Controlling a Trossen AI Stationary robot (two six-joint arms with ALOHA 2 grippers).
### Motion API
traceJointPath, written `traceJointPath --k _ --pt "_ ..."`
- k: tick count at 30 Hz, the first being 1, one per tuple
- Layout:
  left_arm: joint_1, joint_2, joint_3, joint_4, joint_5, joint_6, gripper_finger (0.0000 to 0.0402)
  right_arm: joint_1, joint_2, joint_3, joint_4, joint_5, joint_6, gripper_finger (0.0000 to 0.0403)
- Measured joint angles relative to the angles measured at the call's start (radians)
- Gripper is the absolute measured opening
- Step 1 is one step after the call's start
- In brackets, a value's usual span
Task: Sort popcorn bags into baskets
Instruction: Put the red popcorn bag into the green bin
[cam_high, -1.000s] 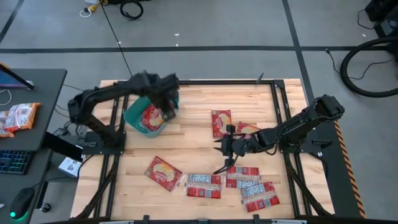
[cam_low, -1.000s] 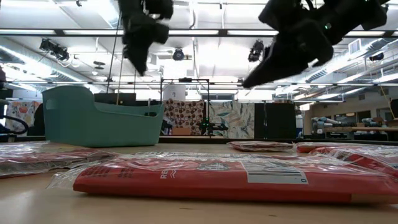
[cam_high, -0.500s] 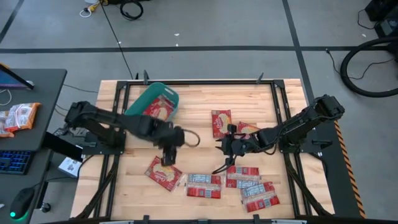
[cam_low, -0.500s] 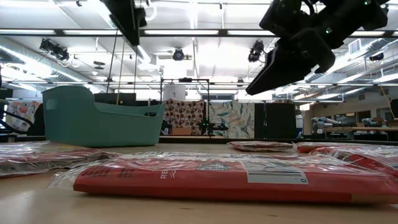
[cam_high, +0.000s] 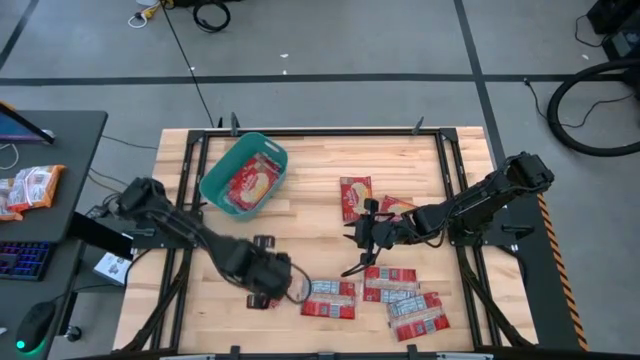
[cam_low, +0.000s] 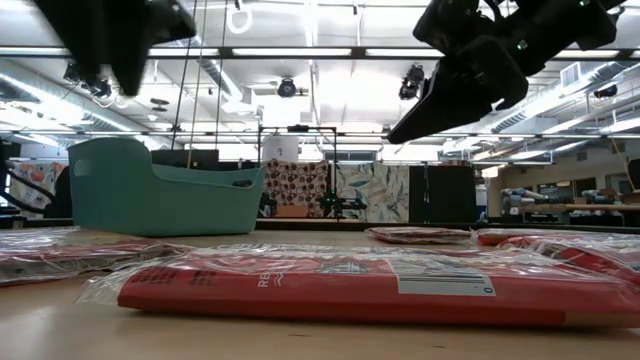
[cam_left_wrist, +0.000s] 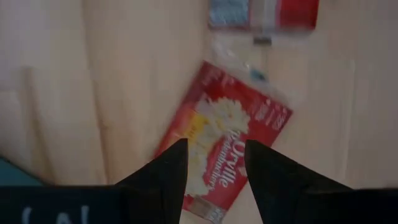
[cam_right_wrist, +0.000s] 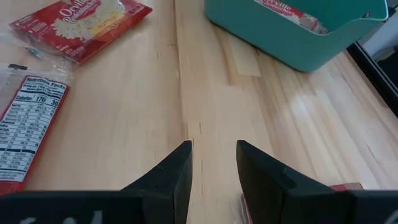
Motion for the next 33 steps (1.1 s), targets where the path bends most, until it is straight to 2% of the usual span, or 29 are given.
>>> traceJointPath --k 5,12,19,26,33 --pt "-0.059 0.081 0.000 -0.030 0.050 -0.016 0.0164 0.000 0.000 0.000 0.020 -0.002 -0.015 0.0130" --pt "-0.131 0.165 0.000 -0.198 0.088 -0.072 0.0164 -0.001 0.000 0.000 0.038 -0.002 -0.036 0.0130" --pt "-0.204 0.226 0.000 -0.157 0.064 -0.103 0.0164 -0.005 0.000 0.000 0.040 -0.002 -0.040 0.0130" --pt "-0.283 0.271 0.000 -0.164 -0.089 -0.162 0.0164 -0.005 0.000 0.000 0.051 -0.002 -0.043 0.0130" --pt "-0.322 0.280 0.000 -0.103 -0.222 -0.186 0.0164 -0.006 0.000 0.000 0.055 -0.003 -0.043 0.0130"
